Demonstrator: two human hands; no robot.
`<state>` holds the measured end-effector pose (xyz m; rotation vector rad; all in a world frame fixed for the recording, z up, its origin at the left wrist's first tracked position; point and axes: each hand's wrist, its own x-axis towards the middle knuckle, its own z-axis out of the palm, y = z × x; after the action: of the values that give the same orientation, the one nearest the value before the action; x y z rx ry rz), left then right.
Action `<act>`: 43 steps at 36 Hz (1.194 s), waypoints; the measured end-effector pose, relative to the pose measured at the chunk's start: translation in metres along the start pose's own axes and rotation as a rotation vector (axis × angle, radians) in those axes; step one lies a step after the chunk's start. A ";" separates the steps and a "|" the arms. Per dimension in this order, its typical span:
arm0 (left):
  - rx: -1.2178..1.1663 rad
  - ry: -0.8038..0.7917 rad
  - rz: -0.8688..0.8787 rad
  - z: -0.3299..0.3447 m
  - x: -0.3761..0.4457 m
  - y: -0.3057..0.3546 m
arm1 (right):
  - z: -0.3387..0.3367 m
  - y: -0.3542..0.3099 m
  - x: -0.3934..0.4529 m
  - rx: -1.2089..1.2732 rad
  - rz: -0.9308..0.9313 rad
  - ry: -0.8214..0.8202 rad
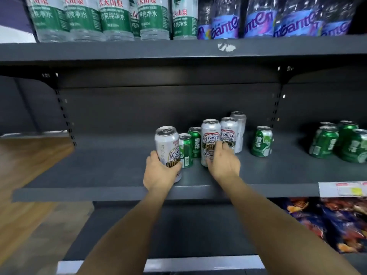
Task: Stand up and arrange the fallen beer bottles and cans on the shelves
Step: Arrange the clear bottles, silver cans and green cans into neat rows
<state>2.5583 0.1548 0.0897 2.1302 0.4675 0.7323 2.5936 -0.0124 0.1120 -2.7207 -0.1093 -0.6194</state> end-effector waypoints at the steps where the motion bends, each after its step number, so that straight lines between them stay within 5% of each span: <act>1: -0.002 -0.018 0.011 0.005 -0.001 0.004 | -0.002 0.002 0.002 0.022 0.030 -0.001; 12: -0.036 -0.107 0.041 0.060 0.012 0.022 | 0.025 0.000 0.032 0.235 0.265 -0.012; 30: -0.058 -0.131 0.049 0.079 0.023 0.015 | 0.049 -0.005 0.054 0.124 0.309 0.127; 43: -0.120 -0.157 0.000 0.073 0.014 0.025 | 0.032 0.000 0.023 0.304 0.359 0.119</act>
<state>2.6176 0.1050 0.0783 2.0558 0.3308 0.5728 2.6276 -0.0010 0.0954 -2.3249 0.2860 -0.5996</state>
